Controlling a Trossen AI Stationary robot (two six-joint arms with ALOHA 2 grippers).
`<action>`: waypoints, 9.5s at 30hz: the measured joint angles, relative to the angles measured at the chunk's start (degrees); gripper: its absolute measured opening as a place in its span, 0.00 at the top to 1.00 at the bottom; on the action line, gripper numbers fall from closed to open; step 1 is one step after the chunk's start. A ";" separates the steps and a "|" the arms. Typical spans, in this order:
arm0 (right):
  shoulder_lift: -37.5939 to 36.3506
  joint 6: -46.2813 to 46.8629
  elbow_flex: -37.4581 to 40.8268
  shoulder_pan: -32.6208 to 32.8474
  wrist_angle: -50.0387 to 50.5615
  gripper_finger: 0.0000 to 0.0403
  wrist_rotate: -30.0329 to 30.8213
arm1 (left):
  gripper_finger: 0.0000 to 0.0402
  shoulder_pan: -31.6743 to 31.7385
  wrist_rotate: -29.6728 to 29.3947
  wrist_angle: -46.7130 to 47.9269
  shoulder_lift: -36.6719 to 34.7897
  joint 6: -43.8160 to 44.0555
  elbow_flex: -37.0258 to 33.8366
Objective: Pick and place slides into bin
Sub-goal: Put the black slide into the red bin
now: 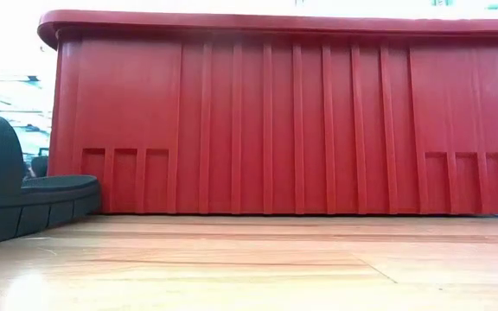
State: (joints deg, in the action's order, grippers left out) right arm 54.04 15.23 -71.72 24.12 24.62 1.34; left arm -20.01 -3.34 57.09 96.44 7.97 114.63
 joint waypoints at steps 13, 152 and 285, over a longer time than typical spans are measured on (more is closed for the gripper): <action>6.15 -19.94 0.00 -0.17 -0.37 0.92 23.43 | 0.99 9.70 -9.12 -6.93 0.00 8.95 0.09; 17.59 -46.75 -7.17 -59.85 43.94 0.99 -34.12 | 0.65 5.51 -13.83 10.14 -10.29 -5.60 0.02; -44.41 -0.07 27.04 -34.40 8.59 1.00 -19.47 | 0.55 -21.58 -9.91 -44.25 -29.45 38.47 -65.33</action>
State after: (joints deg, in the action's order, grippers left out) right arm 9.63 15.16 -44.69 -10.28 33.21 -18.13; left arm -41.59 -13.25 12.84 66.99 46.44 49.30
